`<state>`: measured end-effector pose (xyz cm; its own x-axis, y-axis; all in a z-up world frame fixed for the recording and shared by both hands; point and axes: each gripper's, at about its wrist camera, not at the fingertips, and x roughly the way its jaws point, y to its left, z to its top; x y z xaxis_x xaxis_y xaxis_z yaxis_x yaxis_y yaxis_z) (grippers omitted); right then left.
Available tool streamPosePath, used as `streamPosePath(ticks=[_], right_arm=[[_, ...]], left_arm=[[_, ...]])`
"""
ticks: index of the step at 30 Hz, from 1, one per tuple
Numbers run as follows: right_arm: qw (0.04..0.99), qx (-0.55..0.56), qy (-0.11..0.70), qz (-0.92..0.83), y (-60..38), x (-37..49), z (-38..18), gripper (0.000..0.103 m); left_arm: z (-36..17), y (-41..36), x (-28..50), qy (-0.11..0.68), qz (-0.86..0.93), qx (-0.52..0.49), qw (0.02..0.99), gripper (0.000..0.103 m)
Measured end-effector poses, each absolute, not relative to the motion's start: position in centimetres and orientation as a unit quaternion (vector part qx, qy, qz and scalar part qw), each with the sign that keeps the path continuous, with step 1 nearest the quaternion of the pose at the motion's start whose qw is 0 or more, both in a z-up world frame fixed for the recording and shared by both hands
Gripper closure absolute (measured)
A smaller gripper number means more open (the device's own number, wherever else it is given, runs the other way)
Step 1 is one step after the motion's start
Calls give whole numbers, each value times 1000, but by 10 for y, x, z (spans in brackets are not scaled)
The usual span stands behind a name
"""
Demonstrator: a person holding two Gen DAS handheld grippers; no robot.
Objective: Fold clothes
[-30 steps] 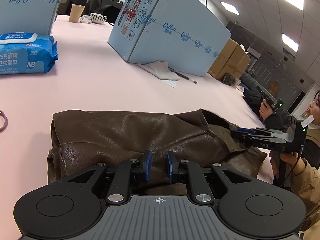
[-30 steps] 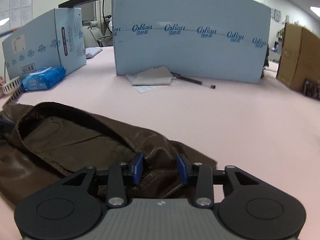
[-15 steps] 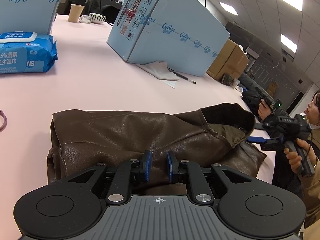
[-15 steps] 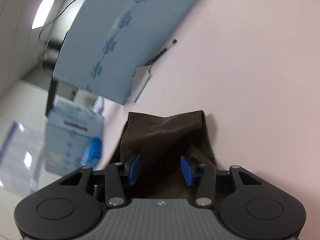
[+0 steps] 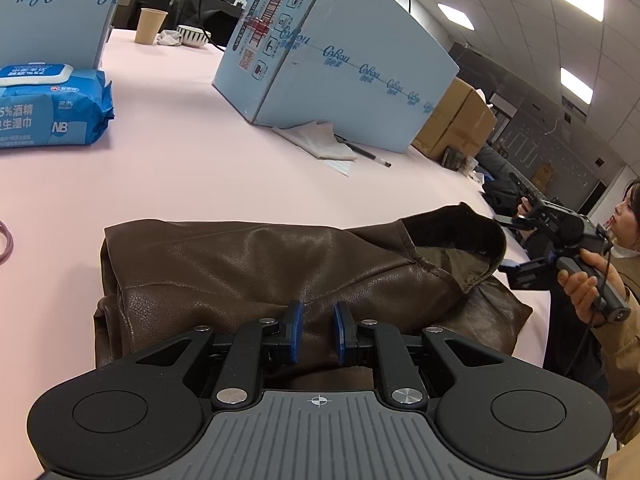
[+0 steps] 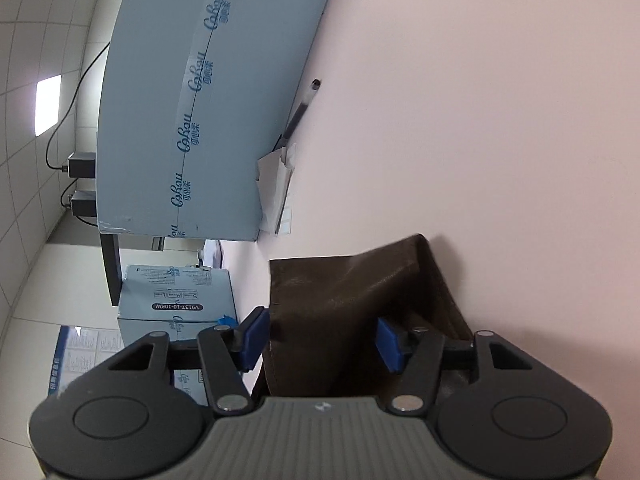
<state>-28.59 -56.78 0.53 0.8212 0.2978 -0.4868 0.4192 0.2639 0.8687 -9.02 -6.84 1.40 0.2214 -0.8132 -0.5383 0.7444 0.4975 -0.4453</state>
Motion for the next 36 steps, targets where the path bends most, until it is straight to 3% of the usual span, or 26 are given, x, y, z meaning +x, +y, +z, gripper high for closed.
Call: streamPosePath(ticks=[1, 3, 11, 15, 19, 21, 24, 29, 33, 36], right_arm=[[750, 588, 301, -41, -566, -281, 6, 73], [771, 559, 301, -42, -564, -279, 10, 85], [906, 380, 177, 60, -558, -295, 39, 94], [886, 400, 233, 36, -582, -281, -2, 97], [879, 363, 308, 13, -576, -274, -5, 99], [881, 339, 329, 3, -570, -276, 4, 94], [882, 316, 349, -12, -563, -283, 17, 74], [902, 305, 303, -45, -555, -303, 54, 70], [914, 349, 200, 56, -538, -294, 73, 58], [912, 344, 212, 69, -527, -270, 70, 58]], left_arm=[[14, -68, -90, 374, -499, -48, 780, 87], [13, -68, -90, 373, -499, -51, 780, 87], [12, -67, -92, 369, -487, -67, 789, 87], [13, -76, -95, 373, -484, -59, 789, 87], [17, -80, -97, 374, -483, -40, 791, 87], [18, -80, -96, 378, -483, -39, 789, 86], [19, -81, -96, 380, -482, -35, 789, 86], [18, -81, -96, 378, -482, -34, 789, 86], [18, -80, -95, 380, -482, -39, 788, 86], [20, -79, -98, 377, -481, -39, 790, 86]])
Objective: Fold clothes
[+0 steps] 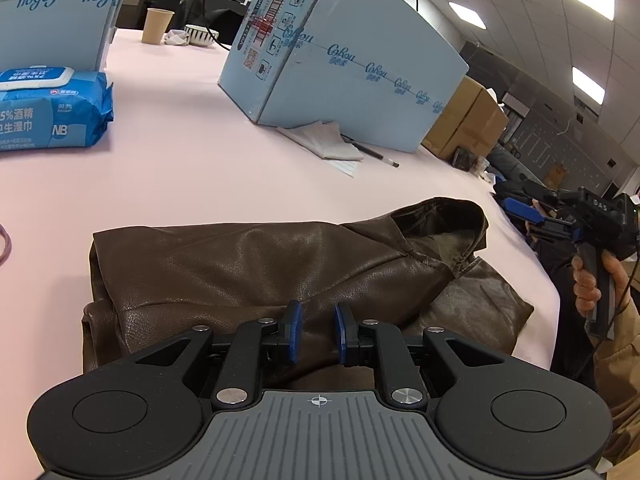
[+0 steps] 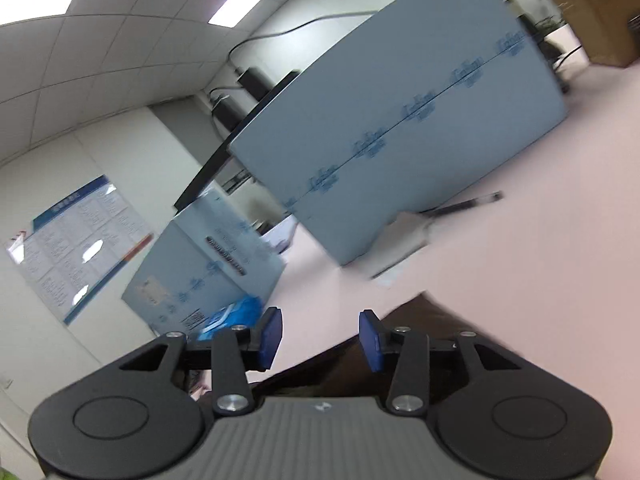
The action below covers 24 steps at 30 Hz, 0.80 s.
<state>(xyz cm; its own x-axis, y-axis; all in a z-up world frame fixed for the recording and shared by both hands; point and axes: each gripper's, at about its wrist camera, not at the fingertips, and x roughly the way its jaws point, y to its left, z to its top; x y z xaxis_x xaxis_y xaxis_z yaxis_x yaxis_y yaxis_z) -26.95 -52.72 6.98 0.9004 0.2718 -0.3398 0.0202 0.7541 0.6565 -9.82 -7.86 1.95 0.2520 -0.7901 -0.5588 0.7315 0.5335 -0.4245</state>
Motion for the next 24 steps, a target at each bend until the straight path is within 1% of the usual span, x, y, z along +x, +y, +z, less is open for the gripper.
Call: streamPosePath(ticks=[1, 2, 3, 7, 8, 9, 11, 12, 15, 17, 19, 21, 22, 24], right_arm=[[909, 346, 219, 70, -528, -264, 66, 60], [903, 351, 242, 61, -528, -258, 58, 61], [895, 355, 264, 52, -529, -253, 51, 65], [873, 358, 330, 22, -528, -253, 24, 68], [866, 367, 339, 17, -530, -257, 16, 69], [859, 375, 348, 12, -531, -261, 7, 74], [854, 398, 334, 17, -538, -267, 0, 78], [852, 403, 334, 17, -539, -268, -2, 79], [855, 394, 337, 15, -536, -268, 0, 78], [858, 385, 340, 15, -533, -267, 3, 75], [860, 380, 339, 18, -530, -265, 7, 68], [867, 379, 322, 29, -529, -270, 17, 65], [871, 378, 312, 34, -529, -273, 23, 65], [876, 377, 298, 39, -530, -278, 33, 63]], left_arm=[[20, -77, -100, 373, -481, -40, 792, 86], [21, -75, -101, 369, -481, -42, 794, 86], [23, -72, -103, 362, -482, -45, 797, 86], [32, -57, -108, 335, -470, -62, 814, 85], [33, -54, -107, 331, -463, -67, 819, 85], [33, -50, -106, 327, -457, -73, 824, 85], [31, -46, -101, 335, -446, -93, 825, 85], [25, -44, -93, 353, -434, -107, 822, 85], [15, -47, -87, 377, -427, -108, 815, 85], [11, -49, -85, 381, -426, -107, 814, 85], [16, -49, -85, 379, -428, -107, 814, 85], [20, -48, -87, 374, -431, -105, 814, 84], [23, -47, -89, 371, -433, -103, 815, 78], [26, -46, -91, 365, -437, -102, 816, 69]])
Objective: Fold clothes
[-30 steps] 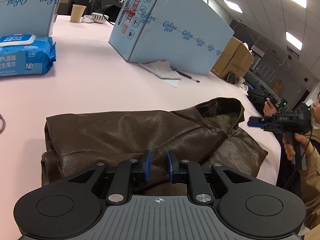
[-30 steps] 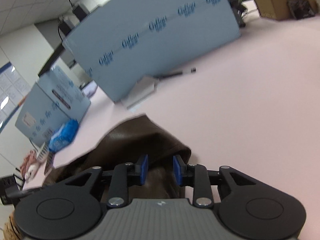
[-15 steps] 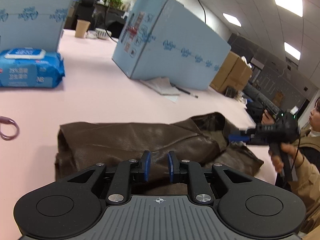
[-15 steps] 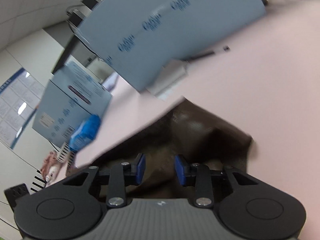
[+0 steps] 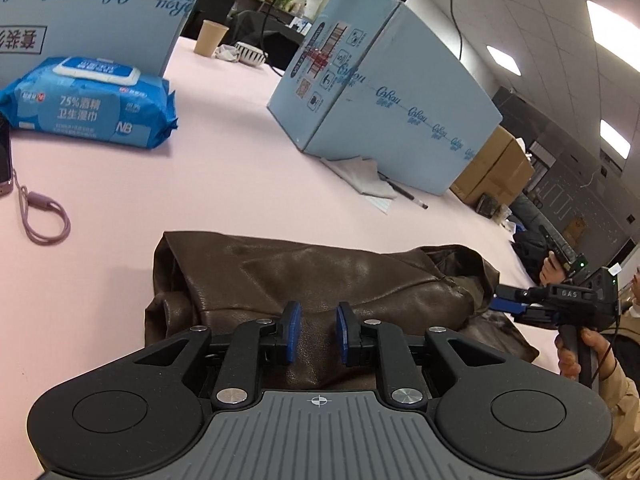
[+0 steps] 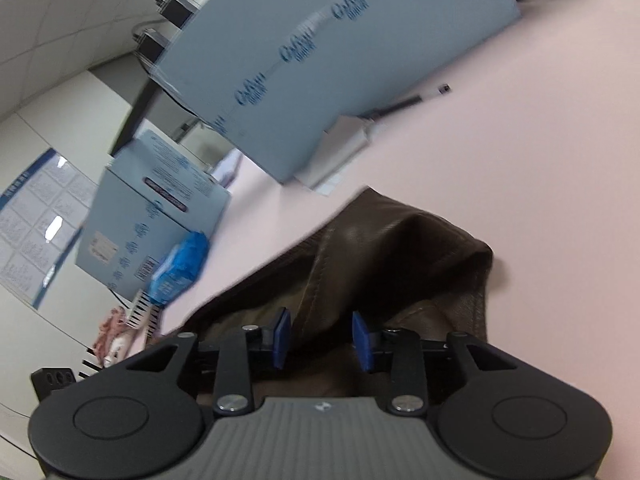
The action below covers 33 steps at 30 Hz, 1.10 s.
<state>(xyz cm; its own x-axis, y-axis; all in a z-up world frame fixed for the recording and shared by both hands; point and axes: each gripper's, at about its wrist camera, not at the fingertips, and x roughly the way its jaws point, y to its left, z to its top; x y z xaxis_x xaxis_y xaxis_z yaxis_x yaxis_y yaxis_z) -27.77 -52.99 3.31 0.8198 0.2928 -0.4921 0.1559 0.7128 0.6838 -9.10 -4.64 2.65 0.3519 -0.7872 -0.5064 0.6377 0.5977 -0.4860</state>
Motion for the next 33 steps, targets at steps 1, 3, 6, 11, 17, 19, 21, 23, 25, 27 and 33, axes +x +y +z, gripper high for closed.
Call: streamPosePath(ticks=[1, 3, 6, 11, 17, 19, 21, 23, 25, 27, 33], right_arm=[[878, 376, 293, 38, -531, -280, 37, 62], [884, 378, 275, 36, -533, -288, 45, 61], [887, 380, 263, 22, -538, -299, 51, 60], [881, 404, 247, 6, -549, -318, 46, 57], [871, 432, 235, -10, -558, -338, 35, 56], [868, 437, 234, -11, -559, -341, 32, 56], [868, 442, 227, -5, -558, -341, 31, 56], [867, 446, 221, 3, -557, -338, 33, 56], [867, 451, 209, 25, -555, -332, 38, 56], [862, 466, 189, 71, -548, -317, 44, 56], [835, 470, 220, 182, -501, -248, 51, 55]], left_arm=[[28, -46, -92, 362, -438, -102, 817, 68], [30, -47, -93, 355, -436, -96, 821, 68], [32, -49, -93, 353, -437, -101, 821, 68], [40, -48, -98, 337, -441, -90, 827, 68], [49, -47, -99, 320, -435, -87, 837, 67], [51, -49, -96, 321, -436, -98, 835, 67], [54, -53, -93, 315, -437, -95, 837, 67], [54, -56, -91, 321, -434, -95, 836, 67], [52, -58, -91, 325, -436, -91, 834, 67], [47, -61, -91, 336, -424, -72, 838, 67], [21, -62, -90, 373, -416, -56, 827, 67]])
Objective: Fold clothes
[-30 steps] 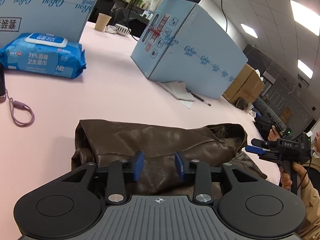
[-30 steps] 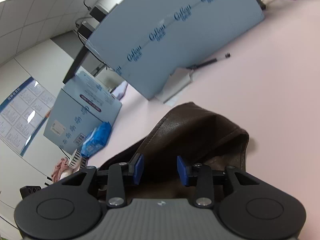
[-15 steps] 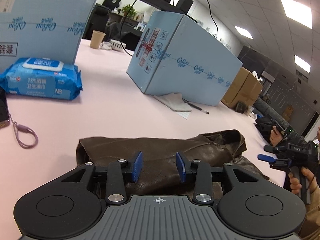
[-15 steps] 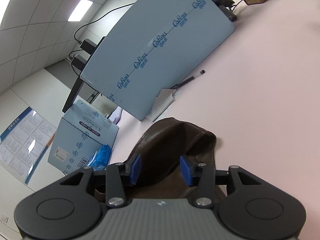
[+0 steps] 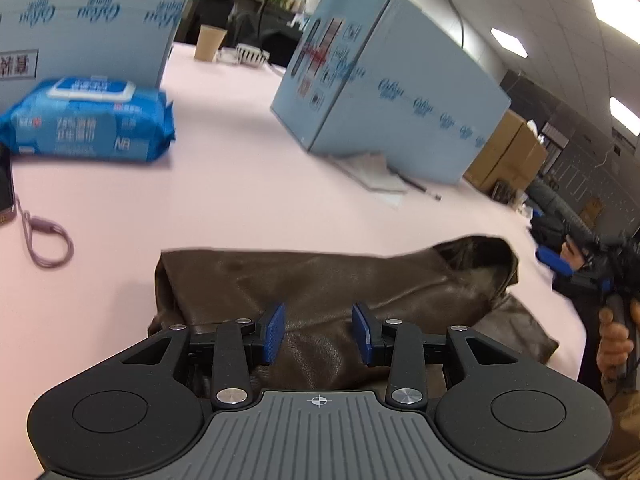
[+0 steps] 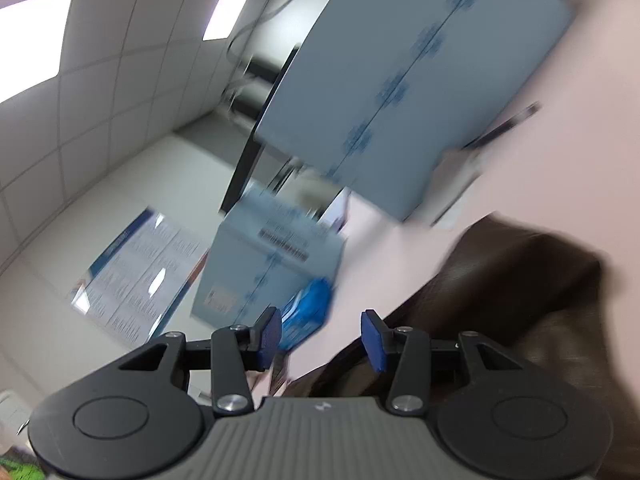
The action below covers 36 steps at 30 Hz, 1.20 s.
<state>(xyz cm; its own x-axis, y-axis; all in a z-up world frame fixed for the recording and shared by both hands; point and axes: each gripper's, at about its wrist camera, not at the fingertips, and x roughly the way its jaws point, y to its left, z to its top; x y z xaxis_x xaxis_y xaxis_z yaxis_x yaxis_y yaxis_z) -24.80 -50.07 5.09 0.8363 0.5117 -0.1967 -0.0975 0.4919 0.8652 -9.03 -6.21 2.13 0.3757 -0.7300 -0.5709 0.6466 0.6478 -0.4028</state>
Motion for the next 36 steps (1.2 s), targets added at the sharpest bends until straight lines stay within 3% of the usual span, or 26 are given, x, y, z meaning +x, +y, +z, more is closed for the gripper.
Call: streamPosePath(ticks=[4, 8, 12, 14, 18, 24, 28, 29, 31, 36], right_arm=[[814, 468, 258, 226, -458, -217, 44, 55], [791, 481, 245, 289, -412, -197, 43, 53], [811, 451, 302, 220, -384, -173, 30, 53], [808, 447, 331, 194, -380, -168, 16, 54], [804, 446, 352, 174, -376, -168, -12, 73], [809, 436, 352, 176, -375, -172, -12, 73], [808, 443, 344, 179, -377, -175, -15, 76], [805, 446, 345, 185, -379, -176, -15, 76], [801, 449, 347, 194, -383, -178, -10, 65], [868, 398, 253, 157, -432, -213, 55, 49]], left_arm=[[19, -63, -91, 371, -416, -56, 829, 67], [18, -55, -85, 375, -424, -91, 819, 63], [15, -45, -81, 382, -429, -133, 808, 63], [15, -40, -81, 379, -427, -150, 807, 63], [25, -29, -81, 364, -414, -159, 819, 62], [52, -26, -81, 326, -425, -174, 826, 51], [27, -44, -74, 385, -415, -149, 811, 50], [18, -45, -72, 395, -410, -149, 808, 50], [12, -43, -74, 389, -414, -150, 809, 50], [16, -49, -76, 387, -416, -122, 814, 50]])
